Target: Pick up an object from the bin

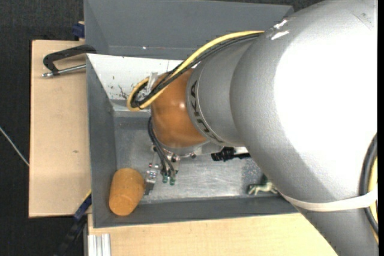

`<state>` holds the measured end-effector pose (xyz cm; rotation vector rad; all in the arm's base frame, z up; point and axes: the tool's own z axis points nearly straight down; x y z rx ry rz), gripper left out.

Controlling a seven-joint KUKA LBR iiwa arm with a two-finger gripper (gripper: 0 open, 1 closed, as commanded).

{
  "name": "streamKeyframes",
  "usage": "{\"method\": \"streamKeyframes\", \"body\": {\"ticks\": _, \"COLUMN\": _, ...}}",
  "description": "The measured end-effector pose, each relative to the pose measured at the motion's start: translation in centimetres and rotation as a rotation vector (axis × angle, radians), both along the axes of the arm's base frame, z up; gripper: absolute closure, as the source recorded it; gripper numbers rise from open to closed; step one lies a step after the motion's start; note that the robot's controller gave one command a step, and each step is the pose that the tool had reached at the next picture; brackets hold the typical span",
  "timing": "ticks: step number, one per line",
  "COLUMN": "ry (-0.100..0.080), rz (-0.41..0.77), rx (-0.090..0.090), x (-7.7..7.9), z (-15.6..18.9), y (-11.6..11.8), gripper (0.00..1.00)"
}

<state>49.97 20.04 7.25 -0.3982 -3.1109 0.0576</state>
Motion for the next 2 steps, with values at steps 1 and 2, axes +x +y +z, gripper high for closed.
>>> {"method": "streamKeyframes", "body": {"ticks": 1, "ry": -0.02, "rz": 0.019, "rx": 0.038, "x": 5.0, "z": 0.1, "y": -8.9, "gripper": 0.0}}
{"method": "streamKeyframes", "body": {"ticks": 2, "ry": -0.025, "rz": 0.023, "rx": 0.04, "x": 9.4, "z": 12.1, "y": -5.9, "gripper": 0.0}}
